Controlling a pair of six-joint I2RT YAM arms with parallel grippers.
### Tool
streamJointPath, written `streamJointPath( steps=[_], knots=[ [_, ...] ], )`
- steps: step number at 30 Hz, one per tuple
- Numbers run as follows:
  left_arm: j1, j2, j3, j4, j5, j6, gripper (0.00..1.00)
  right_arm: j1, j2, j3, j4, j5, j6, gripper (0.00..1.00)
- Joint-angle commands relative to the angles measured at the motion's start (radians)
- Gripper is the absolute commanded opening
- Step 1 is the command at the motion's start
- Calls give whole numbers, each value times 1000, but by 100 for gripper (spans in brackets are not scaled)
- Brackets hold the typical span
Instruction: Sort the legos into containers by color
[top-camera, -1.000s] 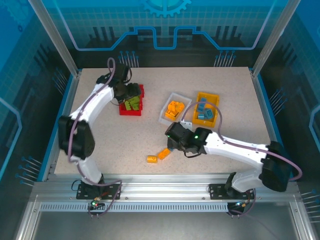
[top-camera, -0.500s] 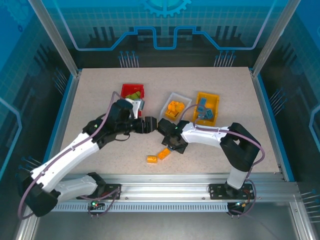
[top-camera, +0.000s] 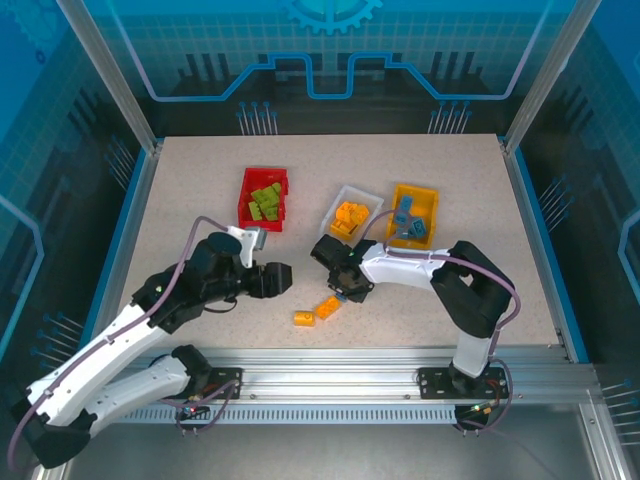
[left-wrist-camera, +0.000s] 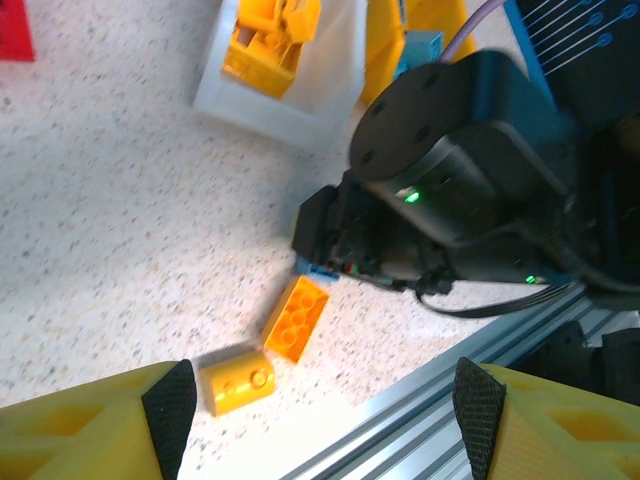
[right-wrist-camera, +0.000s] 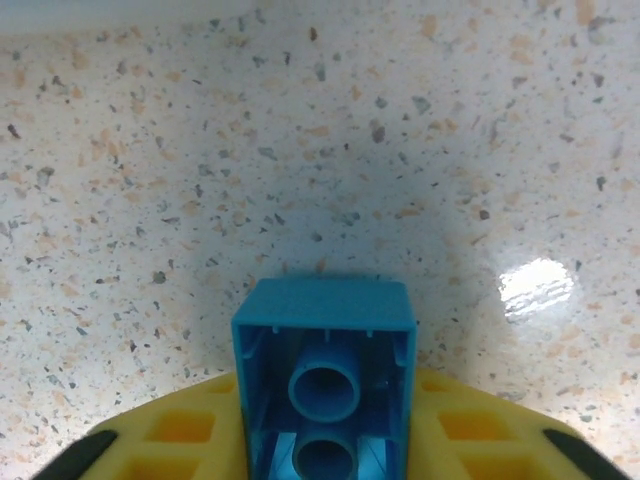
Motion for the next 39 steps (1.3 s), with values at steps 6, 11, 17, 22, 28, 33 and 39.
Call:
streamJointPath(
  steps=[6, 11, 17, 22, 28, 33, 39],
  knots=[
    [-8, 20, -33, 19, 40, -51, 73, -1, -253, 8, -211, 370, -106, 24],
    [-16, 163, -25, 167, 114, -80, 73, -201, -399, -3, -199, 397, -400, 24],
    [-128, 345, 70, 276, 85, -84, 72, -508, -346, 89, -102, 237, -699, 24],
    [-216, 466, 150, 304, 52, -76, 72, -651, -154, 262, -136, 127, -786, 25],
    [-296, 561, 224, 269, -13, -37, 73, -715, 33, 390, -158, 29, -781, 25],
    [-342, 607, 276, 185, -100, -17, 73, -732, 100, 434, -173, -19, -765, 28],
    [-365, 604, 271, 101, -203, -51, 74, -732, 88, 427, -170, -43, -754, 47]
  ],
)
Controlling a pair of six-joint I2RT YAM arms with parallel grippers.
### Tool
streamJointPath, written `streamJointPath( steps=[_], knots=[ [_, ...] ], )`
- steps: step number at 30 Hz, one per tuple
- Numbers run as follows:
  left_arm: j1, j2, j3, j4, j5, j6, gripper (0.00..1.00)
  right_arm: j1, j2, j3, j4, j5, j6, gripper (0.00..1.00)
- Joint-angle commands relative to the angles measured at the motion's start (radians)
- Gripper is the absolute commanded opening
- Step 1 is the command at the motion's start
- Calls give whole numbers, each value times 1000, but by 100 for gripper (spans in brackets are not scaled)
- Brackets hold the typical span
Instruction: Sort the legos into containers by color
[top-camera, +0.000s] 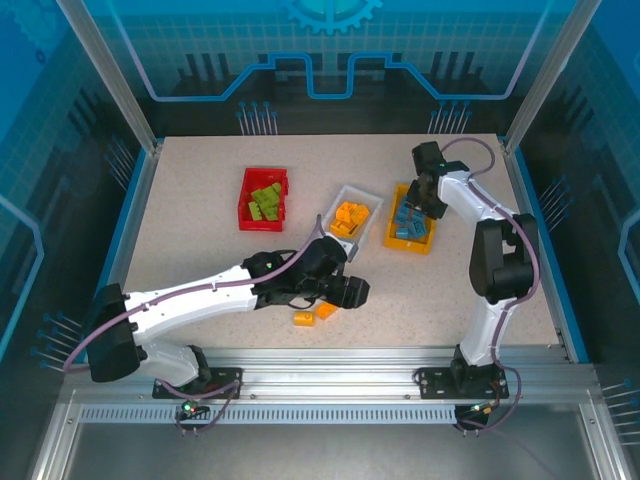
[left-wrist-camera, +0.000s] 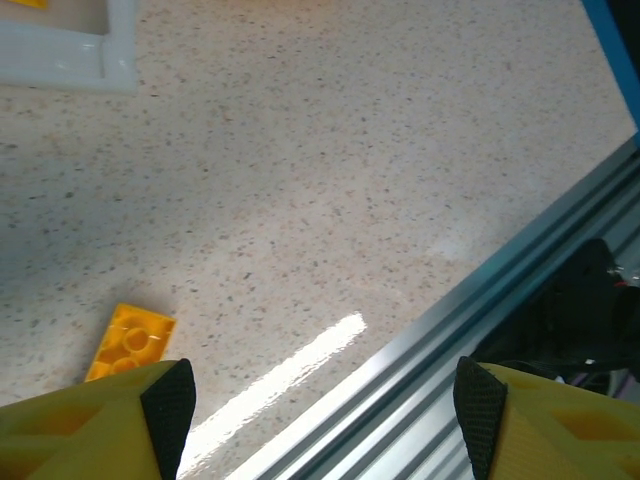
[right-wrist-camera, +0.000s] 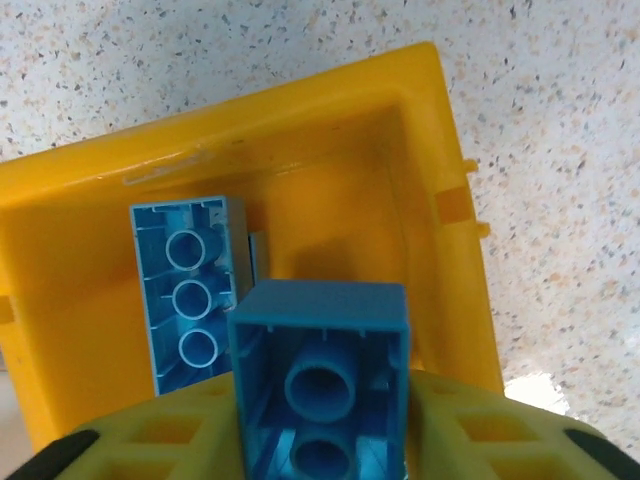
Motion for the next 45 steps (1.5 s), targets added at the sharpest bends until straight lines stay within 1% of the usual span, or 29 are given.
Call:
streamJointPath(
  steps=[1, 4, 8, 11, 14, 17, 19, 22, 27, 29, 33, 38, 41, 45],
  knots=[
    [-11, -8, 11, -87, -95, -9, 74, -13, -17, 30, -27, -39, 1, 49],
    [-14, -29, -14, -124, -115, -21, 75, -12, -47, 32, -31, -53, -1, 54],
    [-13, -56, -46, -191, -138, -50, 77, -6, -119, 28, -31, -54, -12, 56],
    [-13, -79, -77, -243, -142, -97, 79, 10, -199, 15, -28, -45, -30, 55],
    [-14, -92, -112, -287, -135, -153, 80, 55, -328, -58, 22, -47, -81, 56],
    [-14, -95, -161, -303, -125, -200, 82, 148, -507, -218, 131, -62, -138, 60],
    [-13, -90, -195, -288, -99, -219, 85, 233, -627, -335, 191, -75, -173, 64],
    [-13, -60, -228, -274, -68, -225, 87, 355, -761, -463, 201, -53, -171, 66],
    [-13, 15, -251, -237, -69, -218, 88, 490, -925, -614, 183, -64, -92, 66],
    [-13, 48, -250, -207, -66, -216, 89, 532, -973, -669, 160, -61, -57, 66],
    [-13, 130, -242, -168, -67, -224, 89, 590, -1055, -725, 109, -34, 9, 65],
    [-13, 189, -239, -143, -98, -225, 87, 620, -1123, -767, 95, -25, 57, 64],
    [-12, 212, -232, -136, -133, -221, 83, 628, -1125, -767, 94, -23, 62, 63],
    [-11, 237, -220, -146, -195, -211, 74, 638, -1110, -763, 97, -24, 62, 62]
  ],
)
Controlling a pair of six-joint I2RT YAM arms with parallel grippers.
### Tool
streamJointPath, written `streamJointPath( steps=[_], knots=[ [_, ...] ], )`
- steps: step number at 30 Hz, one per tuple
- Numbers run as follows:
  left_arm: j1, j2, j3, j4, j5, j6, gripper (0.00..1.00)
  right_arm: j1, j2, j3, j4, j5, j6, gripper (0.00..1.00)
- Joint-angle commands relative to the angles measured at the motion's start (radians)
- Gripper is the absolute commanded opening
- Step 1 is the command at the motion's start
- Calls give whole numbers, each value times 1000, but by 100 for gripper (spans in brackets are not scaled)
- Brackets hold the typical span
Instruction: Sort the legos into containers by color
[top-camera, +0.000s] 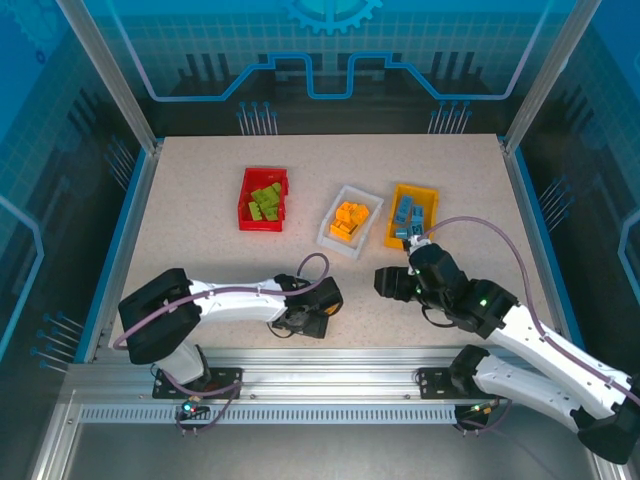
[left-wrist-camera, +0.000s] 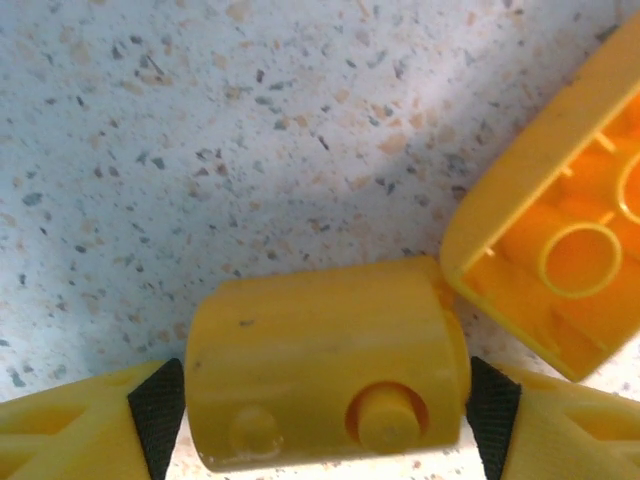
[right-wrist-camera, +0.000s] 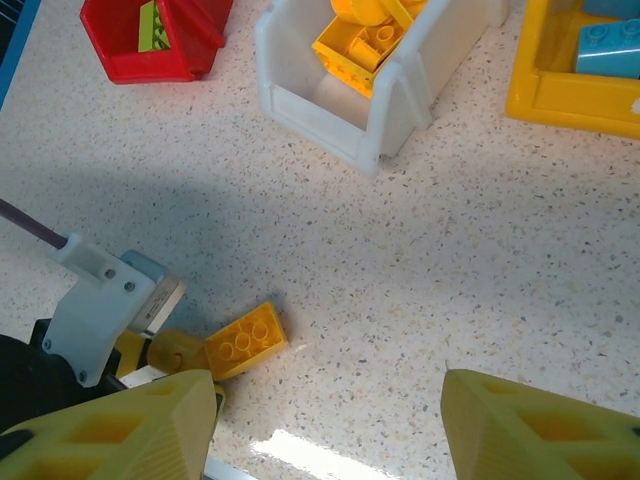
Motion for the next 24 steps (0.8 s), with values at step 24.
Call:
streamJointPath(
  steps=[24],
  knots=[
    [212, -61, 412, -113, -75, 302, 50, 79, -14, 7, 19, 63, 17, 58]
  ],
)
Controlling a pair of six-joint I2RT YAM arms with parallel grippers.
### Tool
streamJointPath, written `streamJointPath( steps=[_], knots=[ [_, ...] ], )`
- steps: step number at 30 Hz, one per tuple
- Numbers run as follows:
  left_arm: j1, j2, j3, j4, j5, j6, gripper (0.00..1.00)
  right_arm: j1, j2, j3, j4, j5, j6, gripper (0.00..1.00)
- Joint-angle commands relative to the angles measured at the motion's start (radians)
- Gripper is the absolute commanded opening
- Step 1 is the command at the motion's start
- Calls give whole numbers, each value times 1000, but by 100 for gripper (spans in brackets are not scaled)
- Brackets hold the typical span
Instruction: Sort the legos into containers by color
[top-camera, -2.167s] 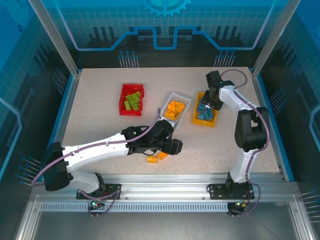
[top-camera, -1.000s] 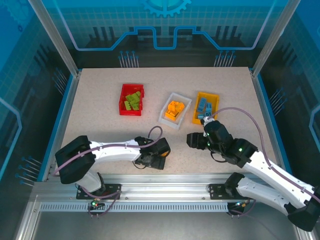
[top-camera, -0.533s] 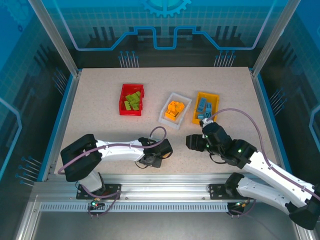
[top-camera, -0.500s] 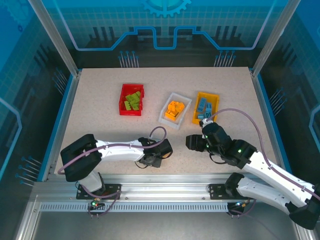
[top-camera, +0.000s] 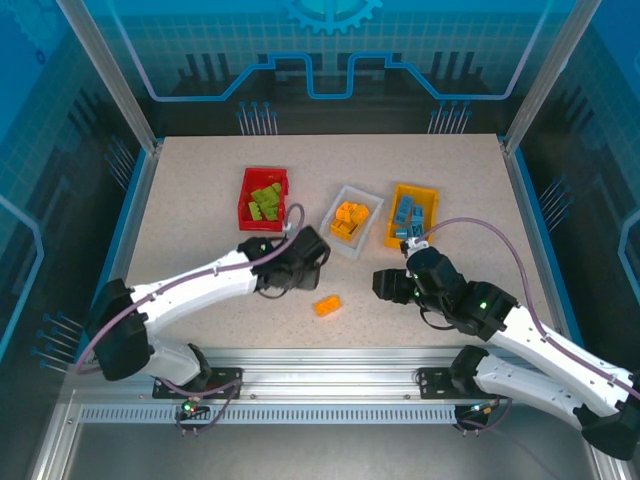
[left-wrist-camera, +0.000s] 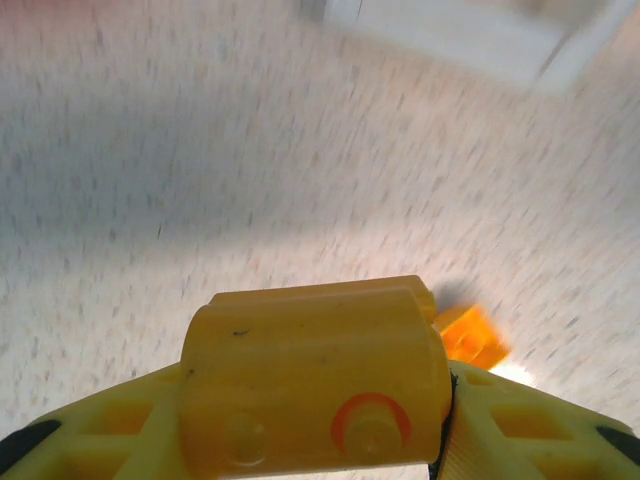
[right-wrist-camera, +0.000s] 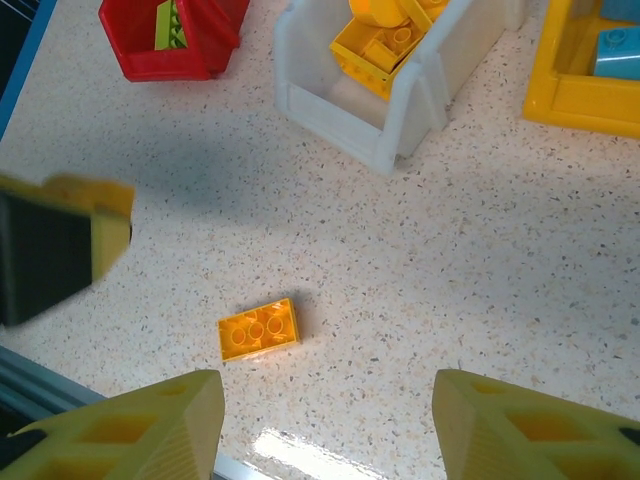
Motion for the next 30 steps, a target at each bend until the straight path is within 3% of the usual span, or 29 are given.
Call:
streamJointPath(
  steps=[1, 9, 15, 22, 30],
  knots=[
    [27, 135, 168, 31, 33, 141, 50, 30, -6, 10, 9, 31, 5, 58],
    [96, 516, 583, -29, 64, 219, 51, 52, -20, 15, -29, 61, 7, 58],
    [135, 648, 656, -21, 110, 218, 53, 54, -26, 3, -26, 65, 7, 58],
    [138, 677, 679, -30, 108, 199, 70, 54, 12, 1, -2, 48, 8, 58],
    [134, 567, 650, -38, 118, 177, 74, 55, 55, 14, -3, 33, -39, 59]
  ],
)
